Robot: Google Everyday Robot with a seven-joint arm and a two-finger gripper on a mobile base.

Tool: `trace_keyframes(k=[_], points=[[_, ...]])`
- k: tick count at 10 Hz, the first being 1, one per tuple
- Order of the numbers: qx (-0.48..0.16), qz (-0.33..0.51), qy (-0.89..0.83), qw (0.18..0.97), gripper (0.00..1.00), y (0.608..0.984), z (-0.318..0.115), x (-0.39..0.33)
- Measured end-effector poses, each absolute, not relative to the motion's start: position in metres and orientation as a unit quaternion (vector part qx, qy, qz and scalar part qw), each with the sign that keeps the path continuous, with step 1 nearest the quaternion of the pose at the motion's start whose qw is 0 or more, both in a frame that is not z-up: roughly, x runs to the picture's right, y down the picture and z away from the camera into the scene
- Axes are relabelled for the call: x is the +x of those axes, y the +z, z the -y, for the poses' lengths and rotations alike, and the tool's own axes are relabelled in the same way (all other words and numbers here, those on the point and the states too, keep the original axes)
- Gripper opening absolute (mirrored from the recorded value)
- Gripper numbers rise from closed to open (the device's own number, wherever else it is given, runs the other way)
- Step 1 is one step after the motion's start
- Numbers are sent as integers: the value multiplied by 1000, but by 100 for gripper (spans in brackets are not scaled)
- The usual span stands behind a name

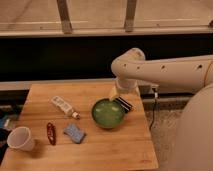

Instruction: Place the eraser on the white sponge

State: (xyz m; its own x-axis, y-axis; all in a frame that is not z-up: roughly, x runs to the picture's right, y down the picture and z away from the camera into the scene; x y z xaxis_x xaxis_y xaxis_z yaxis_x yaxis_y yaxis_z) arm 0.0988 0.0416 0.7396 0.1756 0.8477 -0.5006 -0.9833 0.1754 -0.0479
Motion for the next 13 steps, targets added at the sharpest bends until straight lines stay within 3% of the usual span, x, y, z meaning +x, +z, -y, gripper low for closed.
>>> trace_keyframes(k=[3, 8, 13], points=[[-167, -198, 600, 757, 80, 743, -42, 98], [-142, -223, 565, 782, 80, 796, -8, 127], [-200, -165, 591, 764, 80, 837, -2, 177]])
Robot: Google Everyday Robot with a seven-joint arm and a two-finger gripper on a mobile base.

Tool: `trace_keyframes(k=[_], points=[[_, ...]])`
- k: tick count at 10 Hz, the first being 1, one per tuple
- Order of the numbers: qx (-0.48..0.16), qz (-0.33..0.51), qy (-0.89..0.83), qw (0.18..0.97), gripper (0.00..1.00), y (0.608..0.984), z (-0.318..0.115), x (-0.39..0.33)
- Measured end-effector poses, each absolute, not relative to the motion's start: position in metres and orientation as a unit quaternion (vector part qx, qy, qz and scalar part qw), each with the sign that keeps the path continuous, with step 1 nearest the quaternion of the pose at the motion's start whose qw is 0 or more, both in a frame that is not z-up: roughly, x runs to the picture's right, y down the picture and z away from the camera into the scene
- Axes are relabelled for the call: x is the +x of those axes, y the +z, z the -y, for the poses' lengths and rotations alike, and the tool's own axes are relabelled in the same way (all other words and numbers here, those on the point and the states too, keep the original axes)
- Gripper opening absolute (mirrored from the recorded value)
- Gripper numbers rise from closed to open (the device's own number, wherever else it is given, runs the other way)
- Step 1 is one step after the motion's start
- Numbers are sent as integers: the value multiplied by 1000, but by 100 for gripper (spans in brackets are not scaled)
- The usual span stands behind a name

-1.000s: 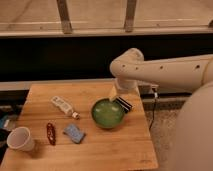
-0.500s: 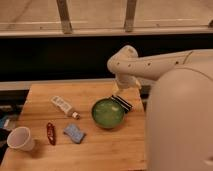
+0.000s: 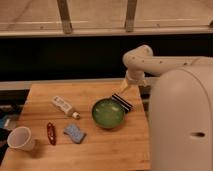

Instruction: Place the eraser on the white sponge

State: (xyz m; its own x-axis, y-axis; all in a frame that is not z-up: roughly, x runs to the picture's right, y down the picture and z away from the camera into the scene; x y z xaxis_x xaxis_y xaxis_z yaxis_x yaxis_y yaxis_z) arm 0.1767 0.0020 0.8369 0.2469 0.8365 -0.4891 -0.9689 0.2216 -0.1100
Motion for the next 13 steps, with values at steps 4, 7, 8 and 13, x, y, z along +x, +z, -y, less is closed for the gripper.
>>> trace_keyframes(k=[4, 7, 8, 13], points=[[-224, -133, 609, 749, 80, 841, -4, 187], [-214, -156, 608, 749, 80, 858, -14, 191], [-205, -168, 602, 754, 80, 867, -20, 189], [-202, -196, 596, 752, 80, 886, -38, 194]])
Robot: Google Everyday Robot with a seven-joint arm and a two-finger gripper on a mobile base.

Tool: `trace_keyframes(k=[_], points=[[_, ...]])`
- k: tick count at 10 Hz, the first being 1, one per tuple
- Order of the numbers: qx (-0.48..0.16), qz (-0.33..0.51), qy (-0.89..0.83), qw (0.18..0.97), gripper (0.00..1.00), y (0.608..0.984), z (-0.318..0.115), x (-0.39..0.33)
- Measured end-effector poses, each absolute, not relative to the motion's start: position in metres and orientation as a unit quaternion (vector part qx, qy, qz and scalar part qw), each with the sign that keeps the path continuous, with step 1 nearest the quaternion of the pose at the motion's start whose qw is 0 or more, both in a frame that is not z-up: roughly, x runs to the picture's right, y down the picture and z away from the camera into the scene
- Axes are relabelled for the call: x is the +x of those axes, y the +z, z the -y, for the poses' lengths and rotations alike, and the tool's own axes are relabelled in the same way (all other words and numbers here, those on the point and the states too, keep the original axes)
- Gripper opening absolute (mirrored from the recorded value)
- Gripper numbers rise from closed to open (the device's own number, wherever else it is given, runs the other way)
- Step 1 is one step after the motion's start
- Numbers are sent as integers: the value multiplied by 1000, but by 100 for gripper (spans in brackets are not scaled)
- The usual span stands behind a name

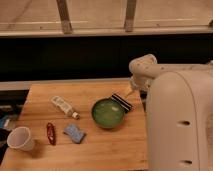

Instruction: Place the eraser on the white sponge

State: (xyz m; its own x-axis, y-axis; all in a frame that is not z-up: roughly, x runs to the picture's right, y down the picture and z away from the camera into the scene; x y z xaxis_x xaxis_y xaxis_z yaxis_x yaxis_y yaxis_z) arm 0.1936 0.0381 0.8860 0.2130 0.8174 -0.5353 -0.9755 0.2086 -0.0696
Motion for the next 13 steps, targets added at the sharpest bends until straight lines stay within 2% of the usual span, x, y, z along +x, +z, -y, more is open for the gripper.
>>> trace_keyframes(k=[7, 13], points=[[-240, -198, 614, 726, 80, 908, -73, 193], [-266, -199, 608, 721, 80, 907, -99, 172]])
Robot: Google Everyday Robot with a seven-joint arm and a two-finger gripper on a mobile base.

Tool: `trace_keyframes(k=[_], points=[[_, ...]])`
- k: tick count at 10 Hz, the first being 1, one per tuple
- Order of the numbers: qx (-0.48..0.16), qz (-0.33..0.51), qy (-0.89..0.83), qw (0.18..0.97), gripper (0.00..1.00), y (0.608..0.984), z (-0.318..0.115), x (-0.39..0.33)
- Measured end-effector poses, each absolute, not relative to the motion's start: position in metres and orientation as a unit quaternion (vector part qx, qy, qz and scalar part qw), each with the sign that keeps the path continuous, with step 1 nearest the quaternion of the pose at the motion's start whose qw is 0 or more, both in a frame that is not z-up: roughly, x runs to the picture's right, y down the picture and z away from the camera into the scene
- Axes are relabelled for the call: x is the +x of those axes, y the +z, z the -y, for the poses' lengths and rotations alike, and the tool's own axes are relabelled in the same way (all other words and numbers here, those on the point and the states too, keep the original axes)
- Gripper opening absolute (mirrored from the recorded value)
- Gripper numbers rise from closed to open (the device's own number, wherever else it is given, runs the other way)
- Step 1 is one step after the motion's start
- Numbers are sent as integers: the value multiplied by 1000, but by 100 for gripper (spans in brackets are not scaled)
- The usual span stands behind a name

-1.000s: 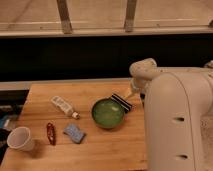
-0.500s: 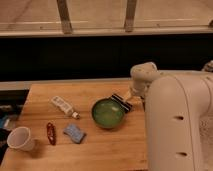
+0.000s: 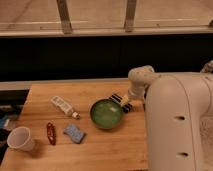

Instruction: Place the eraser on the white sponge

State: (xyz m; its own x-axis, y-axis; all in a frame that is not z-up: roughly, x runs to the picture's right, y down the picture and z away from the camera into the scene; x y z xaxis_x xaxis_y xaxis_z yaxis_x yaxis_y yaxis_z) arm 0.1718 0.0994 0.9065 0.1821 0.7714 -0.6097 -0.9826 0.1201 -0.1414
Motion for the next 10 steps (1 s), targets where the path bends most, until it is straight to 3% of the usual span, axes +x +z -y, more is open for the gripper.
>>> trace_keyframes(k=[10], points=[[-299, -164, 542, 768, 80, 906, -92, 103]])
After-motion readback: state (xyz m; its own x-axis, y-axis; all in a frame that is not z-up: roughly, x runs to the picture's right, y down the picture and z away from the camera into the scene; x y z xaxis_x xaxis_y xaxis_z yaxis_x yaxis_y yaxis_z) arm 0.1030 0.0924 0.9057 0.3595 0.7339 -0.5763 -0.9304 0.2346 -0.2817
